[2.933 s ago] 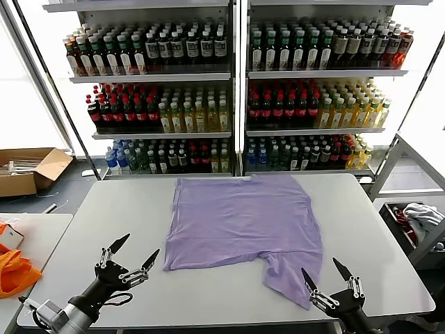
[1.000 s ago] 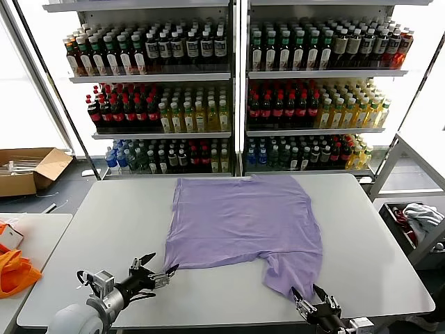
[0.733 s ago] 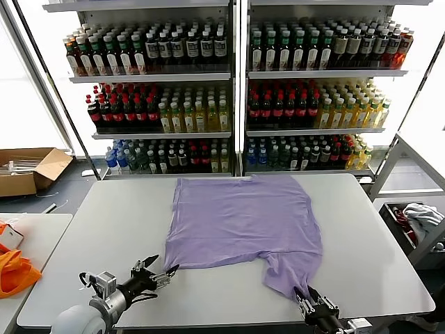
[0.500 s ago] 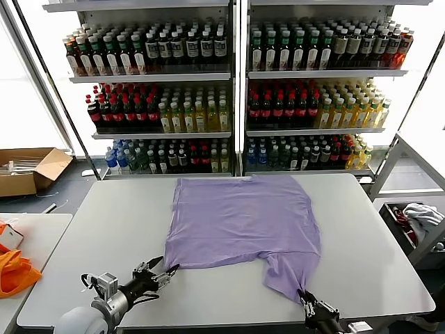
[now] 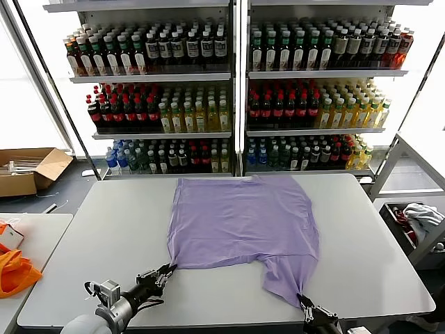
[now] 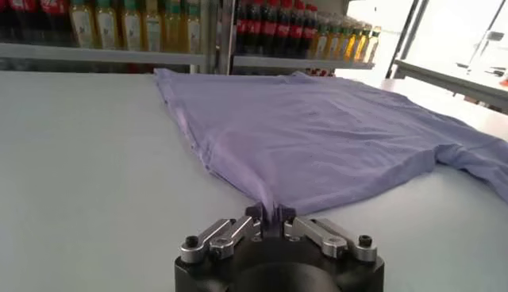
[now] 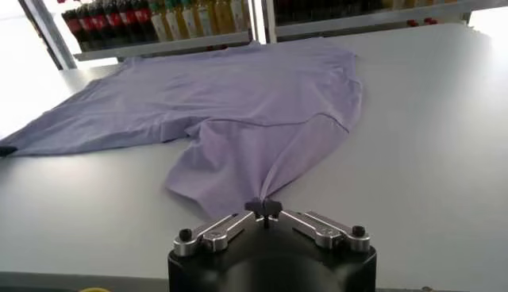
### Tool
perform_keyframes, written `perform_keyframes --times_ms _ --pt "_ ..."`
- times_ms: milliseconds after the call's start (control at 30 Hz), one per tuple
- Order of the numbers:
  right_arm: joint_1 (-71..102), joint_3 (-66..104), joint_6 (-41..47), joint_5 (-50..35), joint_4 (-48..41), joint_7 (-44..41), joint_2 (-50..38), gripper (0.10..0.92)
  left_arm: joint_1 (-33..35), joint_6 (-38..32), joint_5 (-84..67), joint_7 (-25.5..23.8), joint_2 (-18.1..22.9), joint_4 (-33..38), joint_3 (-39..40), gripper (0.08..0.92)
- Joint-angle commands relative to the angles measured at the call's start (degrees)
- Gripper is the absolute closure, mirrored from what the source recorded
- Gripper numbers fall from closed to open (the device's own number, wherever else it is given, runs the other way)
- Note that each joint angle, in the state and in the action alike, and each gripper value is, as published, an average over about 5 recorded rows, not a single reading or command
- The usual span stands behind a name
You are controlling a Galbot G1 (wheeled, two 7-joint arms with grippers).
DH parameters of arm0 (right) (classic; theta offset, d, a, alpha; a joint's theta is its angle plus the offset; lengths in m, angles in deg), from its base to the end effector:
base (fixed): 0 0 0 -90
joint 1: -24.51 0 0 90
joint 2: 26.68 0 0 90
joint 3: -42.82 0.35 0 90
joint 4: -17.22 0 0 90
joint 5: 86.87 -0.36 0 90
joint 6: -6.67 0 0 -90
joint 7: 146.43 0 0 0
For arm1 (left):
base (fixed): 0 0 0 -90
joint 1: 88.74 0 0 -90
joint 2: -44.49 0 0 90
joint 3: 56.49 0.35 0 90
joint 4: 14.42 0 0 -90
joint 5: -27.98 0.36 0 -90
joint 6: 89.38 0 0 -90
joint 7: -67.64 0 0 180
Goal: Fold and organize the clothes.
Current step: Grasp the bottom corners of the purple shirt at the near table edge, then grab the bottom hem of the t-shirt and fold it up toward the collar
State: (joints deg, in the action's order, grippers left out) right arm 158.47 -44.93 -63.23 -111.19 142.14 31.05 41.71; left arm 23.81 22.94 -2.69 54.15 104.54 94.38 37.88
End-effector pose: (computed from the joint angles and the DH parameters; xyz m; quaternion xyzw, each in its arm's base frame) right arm 0.1224 -0.0638 -0.2980 0.1153 -0.9565 -0.0428 0.2645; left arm 0.2311 0.0943 -0.3295 -0.2265 -0.9376 0.0435 0.2602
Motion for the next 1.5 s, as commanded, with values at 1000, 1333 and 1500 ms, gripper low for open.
perform_keyframes --times_ms 1000,1333,1500 --pt "25.7 11.2 -12.7 -1.6 13.9 -10.6 0.6 0.919 27.7 2.3 2.1 2.0 6.2 24.0 -14.8 0.897" --pt "19.7 8.6 -16.2 -6.0 10.0 -12.9 1.8 0.919 25.8 3.5 2.2 1.9 3.9 24.7 -15.9 0.897" --pt "14.4 7.2 -16.7 -11.1 8.7 -13.2 3.9 0.919 23.0 4.2 -0.1 2.1 0.3 24.2 -15.9 0.897"
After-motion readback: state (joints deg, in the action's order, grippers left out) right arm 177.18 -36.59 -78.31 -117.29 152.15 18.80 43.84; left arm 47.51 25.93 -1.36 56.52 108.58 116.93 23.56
